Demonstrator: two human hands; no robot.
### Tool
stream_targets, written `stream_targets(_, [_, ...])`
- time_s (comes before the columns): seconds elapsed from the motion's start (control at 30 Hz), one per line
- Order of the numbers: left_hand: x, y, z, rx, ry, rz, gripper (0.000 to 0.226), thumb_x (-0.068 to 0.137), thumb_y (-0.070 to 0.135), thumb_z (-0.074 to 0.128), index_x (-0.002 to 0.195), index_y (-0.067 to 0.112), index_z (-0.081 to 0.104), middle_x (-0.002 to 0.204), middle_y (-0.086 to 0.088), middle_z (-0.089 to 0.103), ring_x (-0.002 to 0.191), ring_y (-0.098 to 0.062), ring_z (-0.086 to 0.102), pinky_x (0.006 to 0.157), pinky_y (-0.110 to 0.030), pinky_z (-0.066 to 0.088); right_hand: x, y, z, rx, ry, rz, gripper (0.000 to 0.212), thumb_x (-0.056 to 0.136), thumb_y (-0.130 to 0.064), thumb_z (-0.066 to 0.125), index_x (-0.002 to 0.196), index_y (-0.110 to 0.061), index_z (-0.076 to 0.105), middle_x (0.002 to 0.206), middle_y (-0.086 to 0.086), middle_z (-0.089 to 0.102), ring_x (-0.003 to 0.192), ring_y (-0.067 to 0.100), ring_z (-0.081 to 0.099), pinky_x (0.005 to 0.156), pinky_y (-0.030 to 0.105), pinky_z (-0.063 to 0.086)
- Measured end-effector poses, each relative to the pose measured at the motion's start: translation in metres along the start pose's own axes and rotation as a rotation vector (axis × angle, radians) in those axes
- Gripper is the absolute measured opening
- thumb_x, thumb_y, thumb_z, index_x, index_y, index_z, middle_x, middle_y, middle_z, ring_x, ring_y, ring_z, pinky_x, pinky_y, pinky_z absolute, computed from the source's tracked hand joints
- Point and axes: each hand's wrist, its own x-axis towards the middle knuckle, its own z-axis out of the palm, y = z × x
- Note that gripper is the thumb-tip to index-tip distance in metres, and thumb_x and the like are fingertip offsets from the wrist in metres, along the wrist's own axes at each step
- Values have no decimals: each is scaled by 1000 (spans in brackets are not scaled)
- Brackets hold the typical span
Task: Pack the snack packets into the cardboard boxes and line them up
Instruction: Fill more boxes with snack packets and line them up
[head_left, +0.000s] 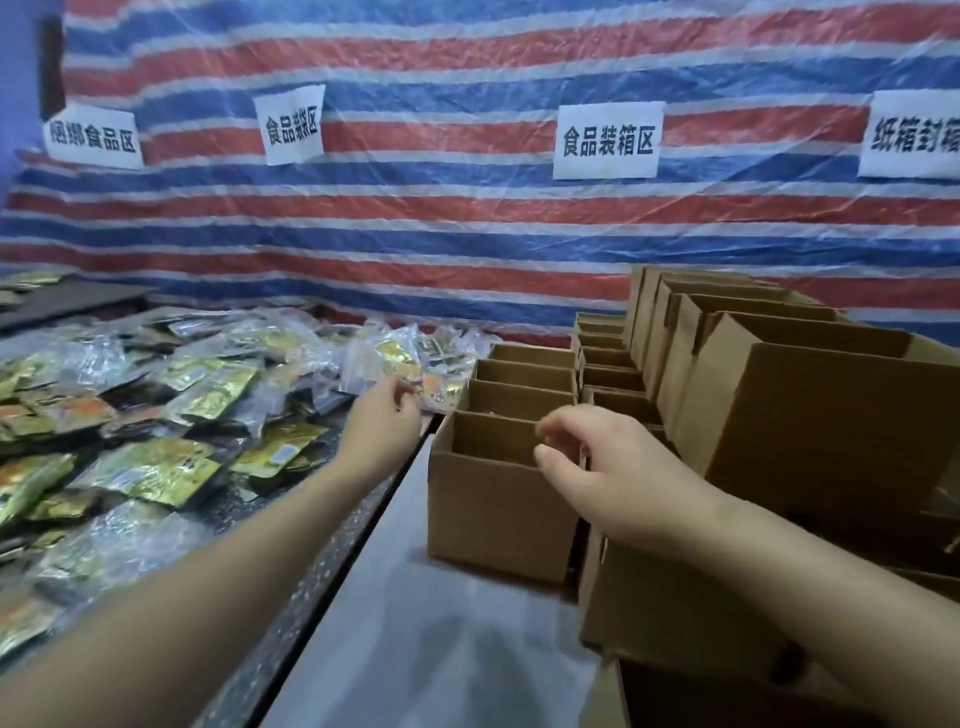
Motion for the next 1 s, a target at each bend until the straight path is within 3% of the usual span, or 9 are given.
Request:
stream_targets(0.1, [64,-35,19,225,-18,13,21,99,22,49,116,13,58,87,3,60,72,-9,56,57,-26,44,63,3,17,34,-3,-38,41,99,-43,55,138,-29,53,121,-15,56,107,1,54,84,17,46])
stream_targets(0.23, [135,-85,53,696,-164,128,39,95,28,52,131,14,49,126,-8,57,102,-24,58,79,-36,49,145,17,33,-9,0,-34,42,99,-41,56,138,-25,52,115,-13,53,94,1,51,69,13,38])
stream_targets(0.4, [197,-128,106,1157,-218,255,41,91,17,50,132,17,50,140,-8,49,119,-23,51,97,-41,45,206,42,50,-78,-64,-11,35,100,-39,54,129,-20,56,111,-6,57,89,8,54,69,21,42])
stream_targets(0.5, [215,-148,132,1227,-232,217,45,92,23,53,136,16,45,144,-10,46,127,-26,47,102,-42,43,223,47,67,-111,-123,-4,35,99,-43,54,125,-20,57,103,-5,56,79,2,49,62,17,39])
stream_targets(0.63, [223,-181,137,1274,-199,109,60,98,33,46,152,17,27,156,-10,35,139,-27,38,112,-45,32,232,44,89,-2,-157,36,21,100,-38,53,115,-23,55,98,-6,58,84,6,56,65,21,48])
stream_targets(0.73, [220,-188,121,1271,-139,175,45,94,25,52,138,21,45,130,1,58,114,-17,55,96,-35,44,230,37,95,35,-159,43,17,99,-36,53,110,-23,54,97,-7,58,85,9,57,65,24,49])
stream_targets(0.8, [210,-172,104,1119,-85,202,36,93,15,51,129,22,51,112,6,65,95,-14,60,86,-33,47,226,33,91,89,-137,57,12,99,-34,53,106,-24,56,96,-6,60,85,10,59,66,24,50])
stream_targets(0.93, [188,-113,58,828,49,301,26,87,-1,52,108,15,55,81,1,63,62,-18,50,51,-30,42,207,19,80,214,-103,128,12,99,-36,53,104,-26,58,97,-8,60,83,7,58,62,21,46])
stream_targets(1.0, [175,-87,31,724,93,300,21,90,-3,50,101,15,49,72,1,58,57,-21,54,46,-32,40,192,9,79,277,-134,175,22,98,-38,54,115,-24,58,101,-6,61,86,9,60,66,22,49])
